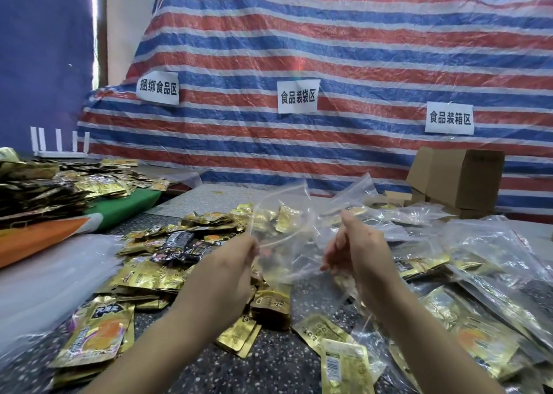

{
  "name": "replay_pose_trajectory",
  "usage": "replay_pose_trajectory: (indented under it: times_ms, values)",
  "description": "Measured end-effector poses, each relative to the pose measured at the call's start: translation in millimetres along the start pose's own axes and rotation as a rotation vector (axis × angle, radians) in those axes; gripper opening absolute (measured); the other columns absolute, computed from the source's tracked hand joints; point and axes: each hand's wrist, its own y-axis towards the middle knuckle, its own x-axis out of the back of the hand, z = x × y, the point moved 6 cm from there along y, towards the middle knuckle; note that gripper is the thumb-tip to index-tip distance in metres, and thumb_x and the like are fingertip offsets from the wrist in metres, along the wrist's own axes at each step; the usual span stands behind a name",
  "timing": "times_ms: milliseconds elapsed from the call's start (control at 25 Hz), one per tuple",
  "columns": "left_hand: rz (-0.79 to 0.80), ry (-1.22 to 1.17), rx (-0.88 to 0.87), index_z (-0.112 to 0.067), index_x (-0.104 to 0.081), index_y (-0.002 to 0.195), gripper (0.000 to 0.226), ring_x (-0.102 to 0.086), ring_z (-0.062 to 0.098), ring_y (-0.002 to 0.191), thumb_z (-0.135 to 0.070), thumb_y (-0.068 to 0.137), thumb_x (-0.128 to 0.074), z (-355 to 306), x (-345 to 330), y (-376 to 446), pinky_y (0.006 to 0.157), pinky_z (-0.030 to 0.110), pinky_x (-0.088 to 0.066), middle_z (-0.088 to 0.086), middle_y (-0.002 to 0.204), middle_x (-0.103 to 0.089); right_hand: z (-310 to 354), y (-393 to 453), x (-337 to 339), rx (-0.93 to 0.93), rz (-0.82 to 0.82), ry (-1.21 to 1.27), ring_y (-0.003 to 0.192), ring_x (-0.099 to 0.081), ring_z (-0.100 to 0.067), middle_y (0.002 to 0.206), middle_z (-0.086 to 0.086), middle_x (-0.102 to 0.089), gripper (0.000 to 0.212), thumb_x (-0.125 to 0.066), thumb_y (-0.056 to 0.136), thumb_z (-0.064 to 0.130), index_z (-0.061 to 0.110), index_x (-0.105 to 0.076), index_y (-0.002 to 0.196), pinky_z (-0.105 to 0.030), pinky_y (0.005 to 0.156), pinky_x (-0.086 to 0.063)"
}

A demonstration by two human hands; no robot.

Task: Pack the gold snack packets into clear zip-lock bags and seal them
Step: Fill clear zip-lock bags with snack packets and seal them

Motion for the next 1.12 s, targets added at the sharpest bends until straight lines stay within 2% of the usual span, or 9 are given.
replay_pose_trajectory:
  times_ms: [160,280,480,600,680,800,840,1000,1120]
  values:
    - [-0.039,-0.093,-0.056,-0.025,-0.052,0.081,0.025,-0.048,0.009,0.054,-0.034,0.100,-0.039,11,38,4,0.045,0.021,-0.035,-0.008,0.062,-0.051,14,32,10,0.037,-0.130,-0.017,0.040,-0.043,-0.012,0.052,-0.004,-0.053,0.055,-0.047,0.100,0.022,0.019,-0.054,0.046,-0.022,0.039,-0.035]
    - [-0.091,-0.065,-0.103,-0.022,-0.052,0.077,0.034,-0.049,0.014,0.056,-0.042,0.100,-0.038,20,66,6,0.047,0.023,-0.036,-0.005,0.057,-0.048,7,68,4,-0.040,-0.207,-0.141,0.045,-0.039,-0.011,0.060,-0.005,-0.050,0.037,-0.047,0.098,0.019,0.013,-0.050,0.062,-0.024,0.042,-0.030]
    - [-0.093,-0.022,-0.146,-0.017,-0.052,0.074,0.041,-0.046,0.016,0.055,-0.047,0.098,-0.038,35,90,7,0.049,0.029,-0.036,-0.004,0.058,-0.048,-23,97,-66,-0.134,0.157,-0.634,0.079,-0.063,-0.019,0.097,-0.010,-0.065,0.013,-0.056,0.098,0.015,0.006,-0.062,0.104,-0.031,0.068,-0.056]
    - [-0.085,-0.038,-0.154,-0.016,-0.054,0.074,0.045,-0.048,0.015,0.056,-0.051,0.097,-0.037,42,97,4,0.050,0.026,-0.036,-0.003,0.058,-0.049,-38,87,-105,-0.196,0.396,-0.673,0.095,-0.064,-0.022,0.123,-0.017,-0.060,0.033,-0.056,0.098,0.005,-0.002,-0.054,0.130,-0.023,0.073,-0.056]
    - [-0.073,-0.042,-0.163,-0.016,-0.054,0.073,0.045,-0.048,0.013,0.056,-0.050,0.097,-0.038,47,97,2,0.051,0.025,-0.036,-0.004,0.059,-0.050,-52,75,-125,-0.358,0.511,-0.415,0.107,-0.065,-0.029,0.127,-0.024,-0.059,0.024,-0.049,0.103,0.018,0.000,-0.062,0.114,-0.028,0.088,-0.055]
    - [-0.036,-0.036,-0.162,-0.019,-0.053,0.072,0.041,-0.049,0.011,0.057,-0.049,0.097,-0.039,52,92,-3,0.051,0.023,-0.037,-0.006,0.064,-0.051,-61,57,-150,-0.448,0.637,-0.434,0.060,-0.069,-0.005,0.090,-0.009,-0.061,0.026,-0.043,0.106,0.022,0.016,-0.059,0.086,-0.016,0.054,-0.053]
    - [-0.027,-0.031,-0.166,-0.021,-0.052,0.072,0.040,-0.049,0.011,0.058,-0.048,0.098,-0.039,54,90,-5,0.052,0.024,-0.037,-0.007,0.067,-0.051,-65,56,-157,-0.430,0.648,-0.472,0.057,-0.064,-0.002,0.086,-0.004,-0.058,0.025,-0.044,0.105,0.017,0.018,-0.056,0.084,-0.015,0.049,-0.049]
    - [-0.006,-0.024,-0.177,-0.025,-0.050,0.073,0.037,-0.049,0.009,0.060,-0.050,0.098,-0.039,61,86,-9,0.055,0.028,-0.040,-0.010,0.066,-0.050,-71,55,-160,-0.358,0.630,-0.660,0.068,-0.046,-0.008,0.079,0.001,-0.047,0.021,-0.043,0.104,0.011,0.010,-0.059,0.090,-0.005,0.047,-0.040]
    - [0.010,0.026,-0.201,-0.024,-0.053,0.074,0.041,-0.051,0.009,0.061,-0.056,0.096,-0.042,63,82,-9,0.055,0.028,-0.043,-0.011,0.065,-0.051,-67,60,-158,-0.351,0.600,-0.613,0.073,-0.050,-0.016,0.077,-0.002,-0.047,0.031,-0.040,0.106,0.011,0.008,-0.048,0.076,-0.008,0.060,-0.043]
